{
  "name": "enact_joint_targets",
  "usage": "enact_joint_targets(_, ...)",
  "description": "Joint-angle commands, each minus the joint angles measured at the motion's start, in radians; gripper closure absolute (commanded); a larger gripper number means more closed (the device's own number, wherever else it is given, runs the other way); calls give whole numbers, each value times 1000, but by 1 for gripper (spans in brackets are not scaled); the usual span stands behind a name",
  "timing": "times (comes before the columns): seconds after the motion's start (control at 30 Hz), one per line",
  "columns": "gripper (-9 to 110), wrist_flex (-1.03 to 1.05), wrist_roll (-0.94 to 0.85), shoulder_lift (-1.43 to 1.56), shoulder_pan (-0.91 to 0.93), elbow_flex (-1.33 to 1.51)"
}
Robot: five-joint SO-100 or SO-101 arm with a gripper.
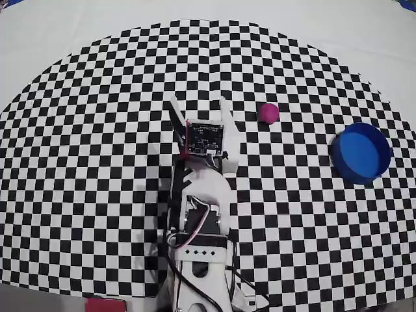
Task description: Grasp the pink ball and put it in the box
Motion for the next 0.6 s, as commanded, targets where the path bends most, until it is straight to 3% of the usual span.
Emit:
enact_joint_targets(0.0,72,-15,-6,-5,15,6)
enact_joint_targets(0.57,72,-17,-6,-6,114,6)
